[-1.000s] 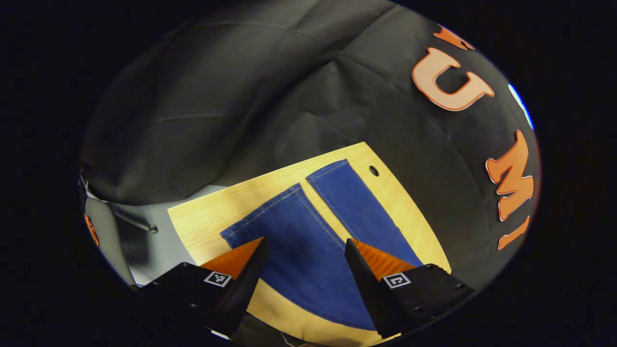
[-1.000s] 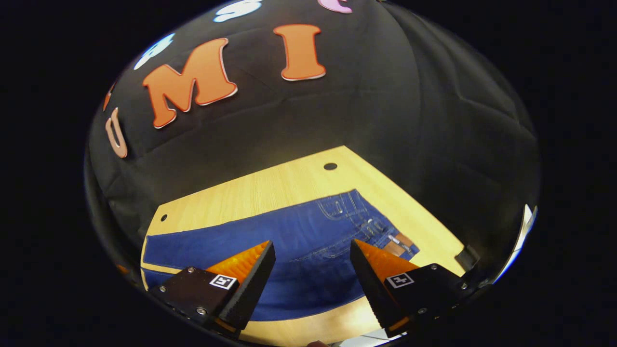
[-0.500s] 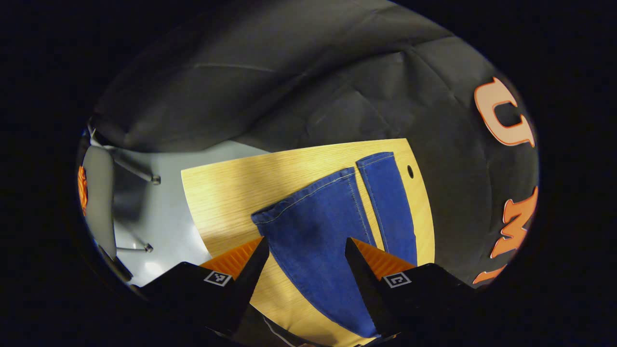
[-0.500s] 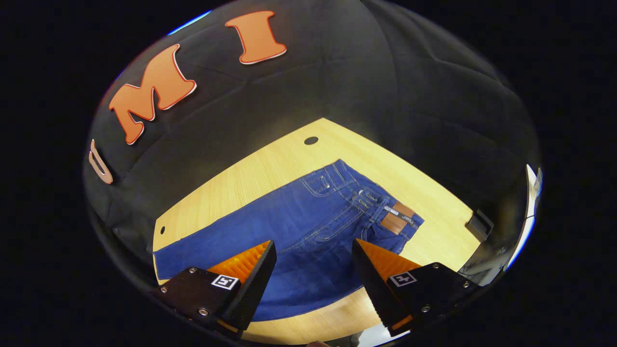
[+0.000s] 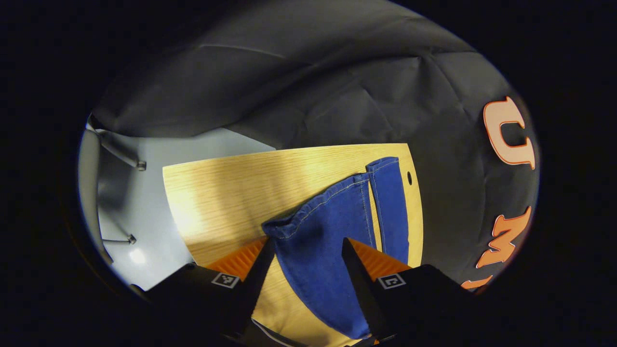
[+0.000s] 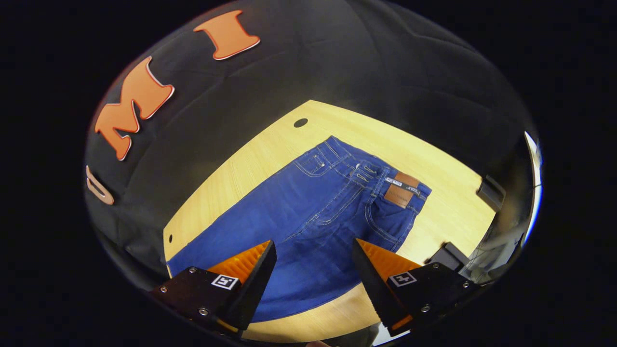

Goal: Grasp the waist and the cuffs of the jeans and fold them to make the two legs overlap; first hold the waist and fold one-third of the jeans toward the cuffs, then hold the cuffs and fold the remaining one-third in the same direction to finish folding.

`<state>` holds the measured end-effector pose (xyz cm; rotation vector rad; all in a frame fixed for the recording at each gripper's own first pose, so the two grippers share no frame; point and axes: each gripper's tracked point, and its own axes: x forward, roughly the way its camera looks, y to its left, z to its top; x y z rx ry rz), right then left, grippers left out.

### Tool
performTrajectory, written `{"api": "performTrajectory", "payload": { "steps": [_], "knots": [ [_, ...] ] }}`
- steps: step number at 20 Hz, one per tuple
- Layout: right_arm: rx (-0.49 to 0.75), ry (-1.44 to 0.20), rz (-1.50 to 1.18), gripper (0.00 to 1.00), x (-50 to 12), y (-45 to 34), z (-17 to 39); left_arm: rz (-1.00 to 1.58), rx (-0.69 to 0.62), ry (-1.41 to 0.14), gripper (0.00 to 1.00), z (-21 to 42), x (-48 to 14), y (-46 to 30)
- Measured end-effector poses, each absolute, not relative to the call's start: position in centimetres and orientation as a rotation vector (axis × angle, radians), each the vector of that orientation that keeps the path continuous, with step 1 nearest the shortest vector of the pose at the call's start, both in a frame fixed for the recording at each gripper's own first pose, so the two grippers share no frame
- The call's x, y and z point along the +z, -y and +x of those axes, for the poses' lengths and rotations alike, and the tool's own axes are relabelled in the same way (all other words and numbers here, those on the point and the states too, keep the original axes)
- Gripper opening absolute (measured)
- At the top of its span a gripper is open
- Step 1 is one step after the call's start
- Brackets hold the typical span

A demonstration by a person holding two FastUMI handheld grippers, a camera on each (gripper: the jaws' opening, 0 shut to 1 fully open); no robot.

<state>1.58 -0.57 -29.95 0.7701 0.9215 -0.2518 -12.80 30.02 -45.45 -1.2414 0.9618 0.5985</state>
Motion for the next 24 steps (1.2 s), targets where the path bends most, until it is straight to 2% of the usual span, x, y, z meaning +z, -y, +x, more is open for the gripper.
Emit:
{"api": "performTrajectory", "payload": {
  "steps": [3,6,7,8,9,12,14,15,17,18,19,22,24],
  "knots": [
    [-0.243,-0.956,0.865,0.98,-31.1,1.1,1.0,-1.285,0.536,-0.929,0.71,-11.6,-45.6,-30.2],
    [-0.293,-0.916,1.034,0.98,-31.9,3.5,0.9,-1.315,0.495,-0.909,0.69,-11.4,-45.9,-30.1],
    [-0.319,-0.896,1.071,0.98,-32.4,4.8,0.9,-1.327,0.485,-0.897,0.65,-11.3,-46.1,-30.1],
    [-0.34,-0.894,1.096,0.98,-33.0,6.3,0.3,-1.345,0.48,-0.88,0.52,-11.1,-46.0,-30.1],
    [-0.375,-0.902,1.116,0.97,-34.1,7.5,-0.3,-1.363,0.484,-0.86,0.51,-10.9,-46.1,-30.2],
    [-0.373,-0.947,1.166,0.97,-37.2,8.2,-2.0,-1.373,0.516,-0.792,0.48,-9.7,-47.0,-30.3],
    [-0.406,-0.942,1.204,0.97,-38.8,8.6,-2.7,-1.377,0.522,-0.79,0.03,-9.3,-47.6,-29.7],
    [-0.415,-0.941,1.225,0.96,-39.7,8.8,-2.6,-1.37,0.502,-0.815,0.09,-9.3,-47.7,-29.2],
    [-0.415,-0.973,1.233,0.96,-41.2,8.7,-2.5,-1.305,0.528,-0.868,0.1,-9.3,-48.5,-30.0],
    [-0.389,-0.956,1.241,0.96,-41.2,8.8,-1.9,-1.304,0.539,-0.863,0.01,-7.3,-50.7,-28.7],
    [-0.389,-0.931,1.247,0.95,-41.2,9.3,-1.0,-1.28,0.524,-0.887,0.01,-9.0,-47.9,-29.1],
    [-0.378,-0.901,1.298,0.93,-41.8,9.3,0.1,-1.244,0.557,-0.915,0.01,-9.1,-47.8,-29.4],
    [-0.397,-0.936,1.278,0.7,-42.8,9.3,-0.3,-1.24,0.548,-0.907,0.01,-9.0,-47.3,-29.4]
  ]
}}
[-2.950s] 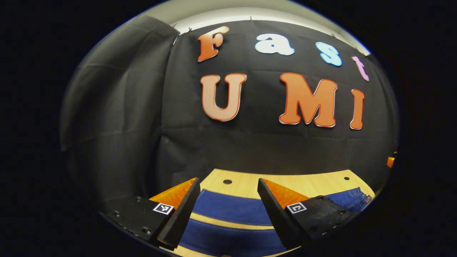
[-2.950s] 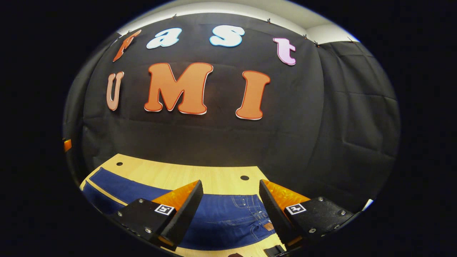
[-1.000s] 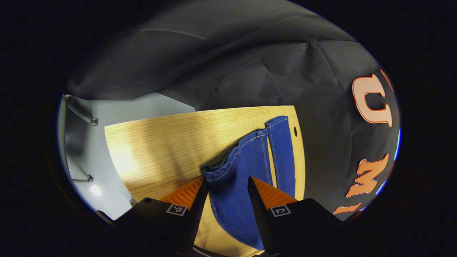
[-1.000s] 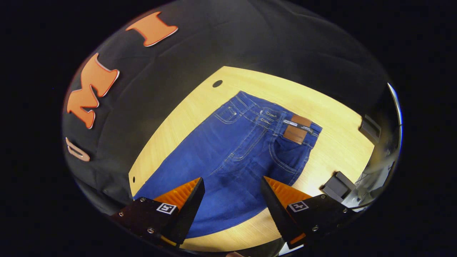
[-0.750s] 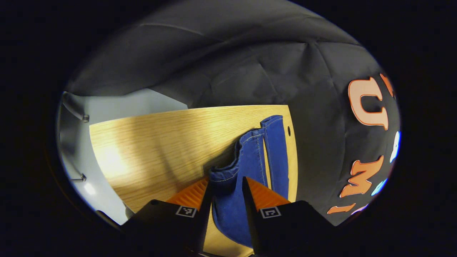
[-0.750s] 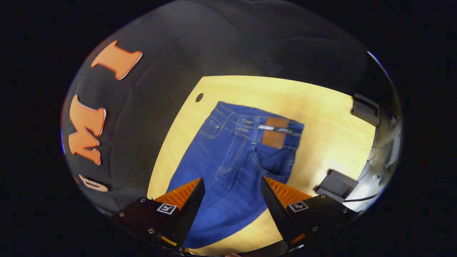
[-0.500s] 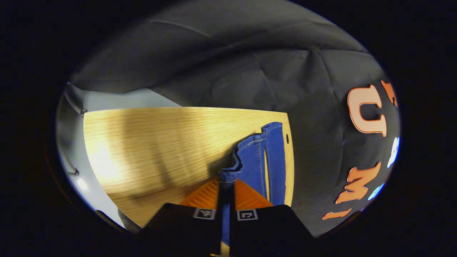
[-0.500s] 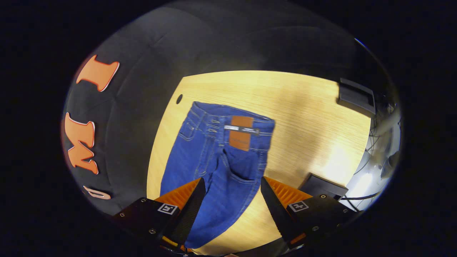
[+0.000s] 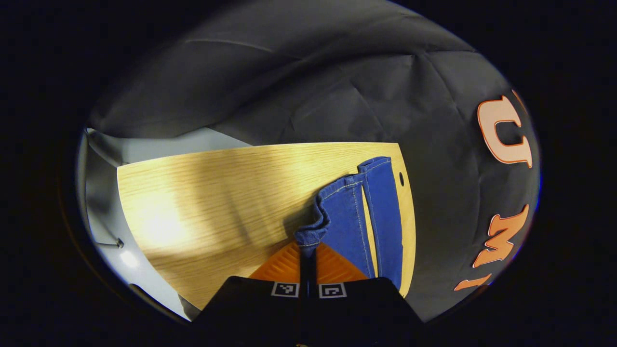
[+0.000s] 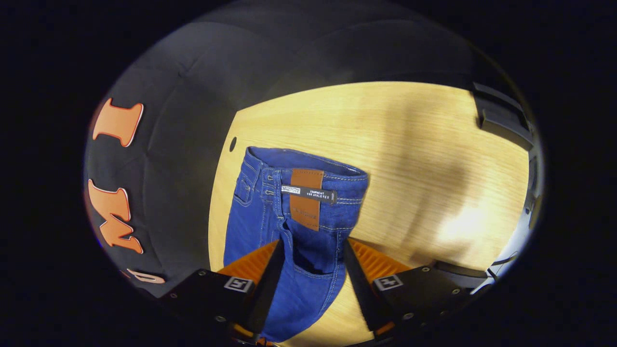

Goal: Grasp the waist and the cuffs of the jeans and fold them to make the two legs overlap; first hold the waist and fold one-third of the jeans toward the cuffs, then hold the cuffs and fold the remaining one-third in the same direction to finish folding.

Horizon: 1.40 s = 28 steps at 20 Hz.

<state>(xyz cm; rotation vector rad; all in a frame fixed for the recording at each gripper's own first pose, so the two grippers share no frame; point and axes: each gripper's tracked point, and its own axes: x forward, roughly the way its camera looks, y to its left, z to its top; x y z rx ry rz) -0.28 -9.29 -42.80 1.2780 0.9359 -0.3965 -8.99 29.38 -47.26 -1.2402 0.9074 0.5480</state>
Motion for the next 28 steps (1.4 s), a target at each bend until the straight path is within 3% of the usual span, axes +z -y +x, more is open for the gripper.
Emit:
{"api": "performTrajectory", "payload": {
  "steps": [3,4,5,10,11,12,13,22,28],
  "knots": [
    [-0.439,-0.942,1.328,0.29,-42.9,9.5,-0.4,-1.232,0.507,-0.892,0.01,-8.3,-45.6,-29.1],
    [-0.434,-0.922,1.361,0.28,-42.8,9.3,-0.1,-1.233,0.501,-0.89,0.0,-8.0,-45.2,-29.2],
    [-0.416,-0.902,1.395,0.15,-42.3,9.1,0.0,-1.229,0.498,-0.891,0.01,-8.0,-44.7,-29.3],
    [-0.432,-0.91,1.348,0.11,-40.7,10.3,-0.7,-1.184,0.471,-0.891,0.01,-7.2,-41.9,-29.2],
    [-0.485,-0.931,1.329,0.0,-43.5,9.2,0.9,-1.173,0.454,-0.89,0.01,-6.8,-41.1,-29.0],
    [-0.474,-0.927,1.336,0.06,-40.0,10.1,-0.7,-1.165,0.435,-0.879,0.01,-6.2,-40.4,-28.9],
    [-0.403,-0.918,1.346,0.06,-39.5,9.1,0.1,-1.15,0.414,-0.881,0.01,-5.8,-39.9,-28.7],
    [-0.441,-0.874,1.368,0.06,-36.4,10.0,2.2,-1.118,0.367,-0.907,0.01,-2.4,-35.4,-28.5],
    [-0.426,-0.893,1.392,0.06,-34.6,9.8,6.9,-1.083,0.397,-1.071,0.0,1.1,-35.9,-28.7]
  ]
}}
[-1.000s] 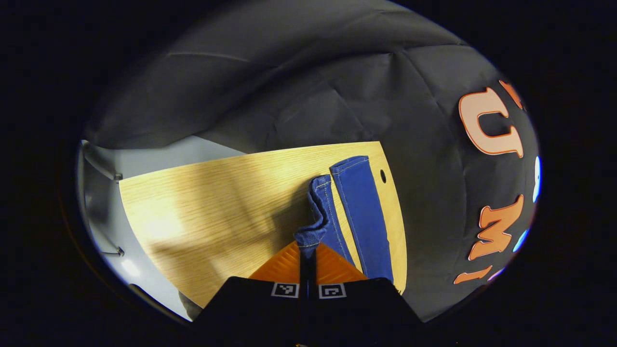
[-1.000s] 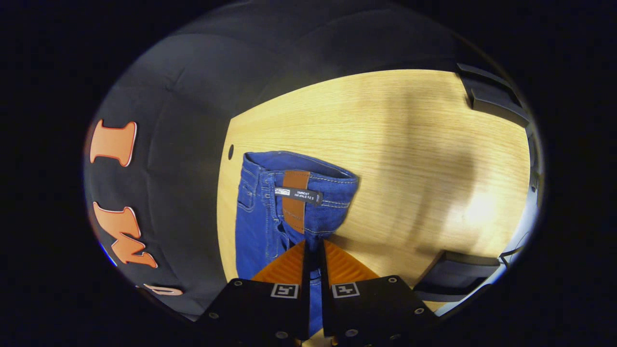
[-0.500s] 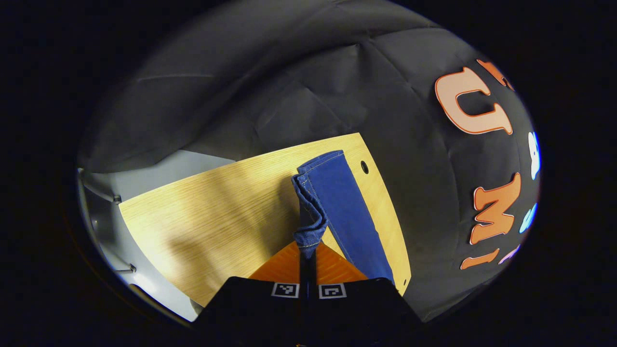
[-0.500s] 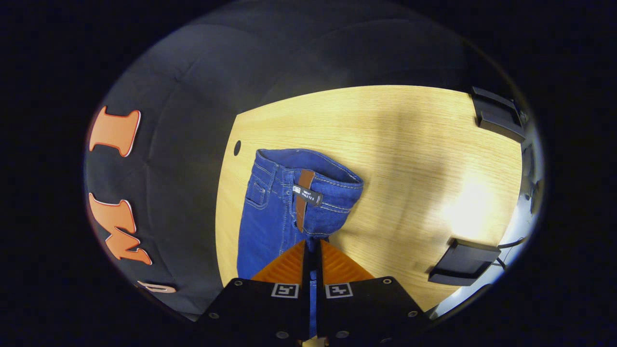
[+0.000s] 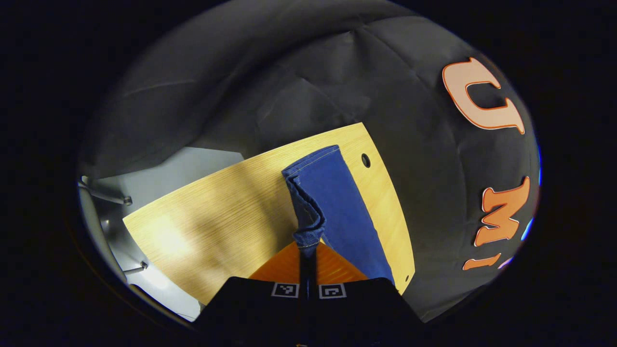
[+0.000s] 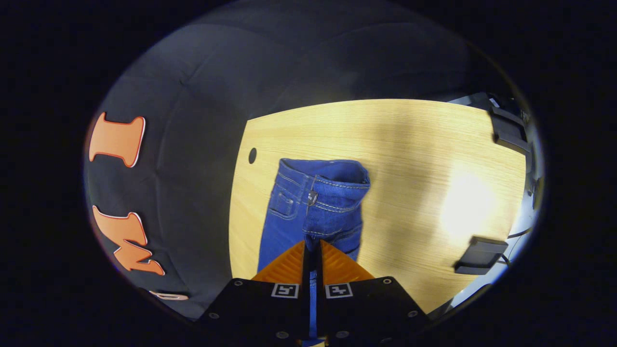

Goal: Grasp the waist and the cuffs of the jeans and fold them to make the two legs overlap; first hold the waist and fold one-third of the jeans toward the cuffs, then hold the cuffs and fold the remaining one-third in the same direction to finish folding.

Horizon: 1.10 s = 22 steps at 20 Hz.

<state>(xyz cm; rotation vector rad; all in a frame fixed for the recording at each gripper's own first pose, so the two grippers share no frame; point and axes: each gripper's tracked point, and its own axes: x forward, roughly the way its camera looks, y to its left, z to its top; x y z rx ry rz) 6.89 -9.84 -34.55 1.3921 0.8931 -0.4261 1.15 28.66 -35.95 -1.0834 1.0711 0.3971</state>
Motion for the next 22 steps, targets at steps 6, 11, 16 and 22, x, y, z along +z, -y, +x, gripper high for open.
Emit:
{"api": "performTrajectory", "payload": {
  "steps": [6,11,16,22],
  "knots": [
    [-0.462,-0.951,1.405,0.06,-35.5,9.8,12.2,-1.017,0.366,-1.192,0.01,6.1,-36.0,-29.5],
    [-0.479,-0.984,1.422,0.06,-36.7,9.4,17.2,-1.011,0.36,-1.221,0.01,10.6,-36.4,-30.5],
    [-0.476,-1.044,1.365,0.06,-38.2,8.4,22.5,-0.934,0.385,-1.357,0.01,14.2,-38.9,-30.4],
    [-0.475,-1.113,1.389,0.06,-40.8,6.2,27.8,-0.751,0.329,-1.451,0.02,19.3,-42.7,-29.9]
  ]
}}
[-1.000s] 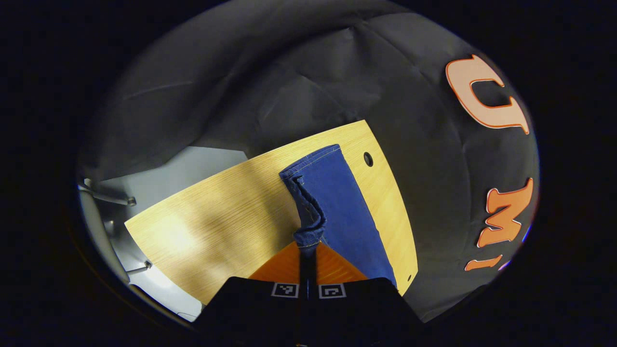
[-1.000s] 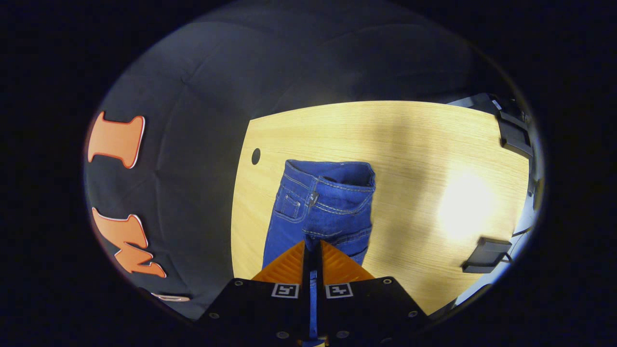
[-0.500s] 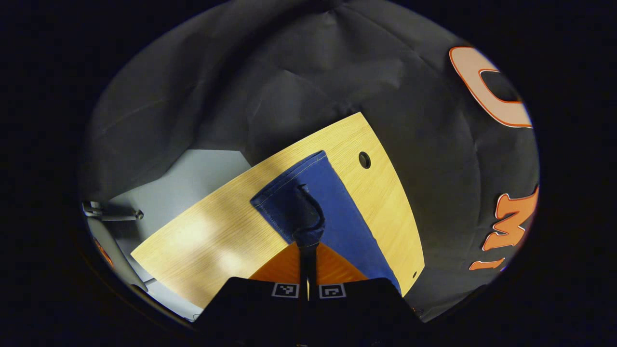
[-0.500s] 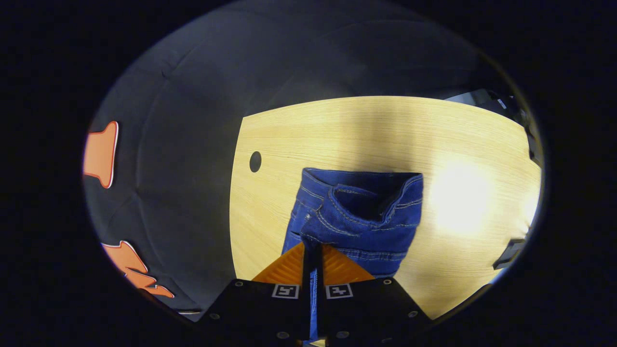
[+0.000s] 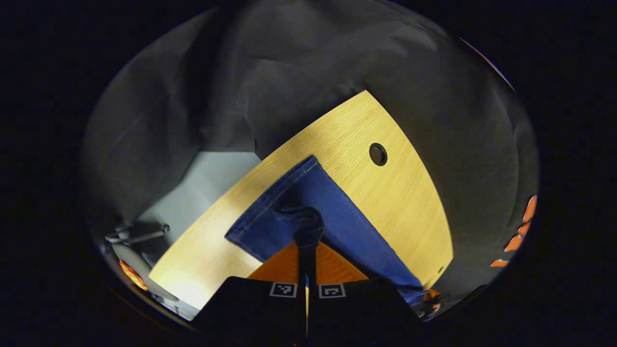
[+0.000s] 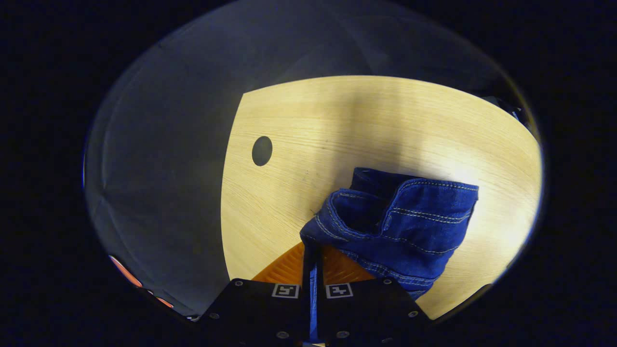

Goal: Grasp the waist and the cuffs of the jeans and fold them to make the two legs overlap; first hold the waist and fold one-third of the jeans toward the cuffs, then hold the cuffs and fold the remaining one-third in the same direction to finish folding.

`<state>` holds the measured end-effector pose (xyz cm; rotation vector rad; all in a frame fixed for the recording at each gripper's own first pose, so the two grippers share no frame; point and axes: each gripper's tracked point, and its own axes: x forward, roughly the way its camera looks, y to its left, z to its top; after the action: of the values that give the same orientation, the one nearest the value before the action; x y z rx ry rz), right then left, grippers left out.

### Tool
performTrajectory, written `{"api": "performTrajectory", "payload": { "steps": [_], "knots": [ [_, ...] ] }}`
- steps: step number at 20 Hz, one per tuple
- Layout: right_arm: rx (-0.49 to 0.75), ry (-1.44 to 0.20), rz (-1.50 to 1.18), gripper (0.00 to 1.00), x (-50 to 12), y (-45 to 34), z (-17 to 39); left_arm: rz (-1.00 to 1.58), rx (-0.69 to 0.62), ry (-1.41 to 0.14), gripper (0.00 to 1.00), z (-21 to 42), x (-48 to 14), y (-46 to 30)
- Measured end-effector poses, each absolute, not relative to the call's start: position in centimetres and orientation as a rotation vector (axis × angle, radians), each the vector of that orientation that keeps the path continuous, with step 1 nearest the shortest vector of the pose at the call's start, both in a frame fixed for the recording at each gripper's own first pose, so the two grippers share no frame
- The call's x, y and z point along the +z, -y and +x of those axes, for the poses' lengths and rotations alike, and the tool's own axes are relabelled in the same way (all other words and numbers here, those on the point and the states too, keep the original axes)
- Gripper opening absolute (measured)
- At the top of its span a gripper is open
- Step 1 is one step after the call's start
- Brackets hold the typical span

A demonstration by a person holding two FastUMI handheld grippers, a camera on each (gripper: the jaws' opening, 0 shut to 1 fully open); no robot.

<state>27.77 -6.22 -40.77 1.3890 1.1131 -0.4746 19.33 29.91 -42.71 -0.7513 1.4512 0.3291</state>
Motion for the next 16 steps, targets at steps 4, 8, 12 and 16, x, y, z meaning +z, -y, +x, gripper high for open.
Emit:
{"api": "performTrajectory", "payload": {
  "steps": [4,8,12,16],
  "knots": [
    [-0.483,-1.12,1.45,0.06,-41.2,5.9,28.5,-0.66,0.322,-1.318,0.21,22.9,-42.1,-31.0],
    [-0.43,-1.074,1.432,0.06,-39.9,5.9,28.8,-0.63,0.36,-1.211,0.53,24.2,-41.2,-31.9],
    [-0.354,-0.957,1.346,0.23,-36.6,6.9,29.1,-0.549,0.305,-1.092,0.78,24.2,-37.8,-31.6],
    [-0.324,-0.85,1.206,0.6,-33.0,9.5,27.0,-0.458,0.205,-0.931,0.92,24.6,-34.0,-29.3]
  ]
}}
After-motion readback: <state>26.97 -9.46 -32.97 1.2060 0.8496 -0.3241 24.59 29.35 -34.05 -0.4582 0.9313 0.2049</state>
